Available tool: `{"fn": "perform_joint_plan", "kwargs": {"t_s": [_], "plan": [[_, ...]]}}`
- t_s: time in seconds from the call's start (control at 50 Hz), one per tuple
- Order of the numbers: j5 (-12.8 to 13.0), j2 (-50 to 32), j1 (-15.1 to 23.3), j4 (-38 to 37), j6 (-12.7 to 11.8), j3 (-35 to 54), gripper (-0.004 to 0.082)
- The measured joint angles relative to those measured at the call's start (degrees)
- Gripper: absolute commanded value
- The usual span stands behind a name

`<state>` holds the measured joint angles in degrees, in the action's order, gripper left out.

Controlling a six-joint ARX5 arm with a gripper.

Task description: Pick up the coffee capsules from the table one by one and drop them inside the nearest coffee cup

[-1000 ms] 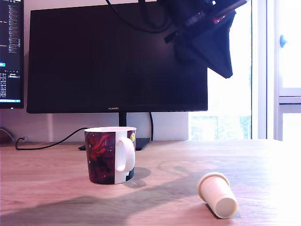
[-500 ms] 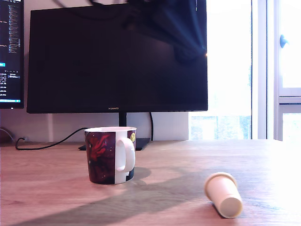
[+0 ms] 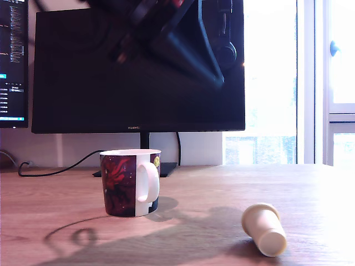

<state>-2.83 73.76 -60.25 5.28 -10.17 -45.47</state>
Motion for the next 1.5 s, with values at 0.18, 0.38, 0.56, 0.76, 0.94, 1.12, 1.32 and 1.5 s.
{"fn": "perform_joint_plan", "kwargs": {"t_s": [0.18, 0.38, 0.56, 0.76, 0.94, 1.12, 1.32, 1.5], "plan": [[0.37, -2.05, -1.60, -3.74, -3.41, 5.31, -0.0021], [1.73, -2.16, -4.28, -5.84, -7.10, 8.85, -0.0021], [4.11, -2.16, -7.45, -6.08, -9.03, 8.96, -0.0021], [6.08, -2.16, -9.99, -4.28, -10.36, 8.96, -0.0021], [8.98, -2.16, -11.39, -2.62, -11.02, 9.11, -0.0021], [8.57, -2.16, -11.50, -1.97, -12.04, 9.11, -0.0021], [7.34, -2.16, -11.52, -1.92, -12.04, 9.11, -0.0006], [6.91, -2.16, -11.58, -2.27, -15.82, 9.11, 0.0667]]}}
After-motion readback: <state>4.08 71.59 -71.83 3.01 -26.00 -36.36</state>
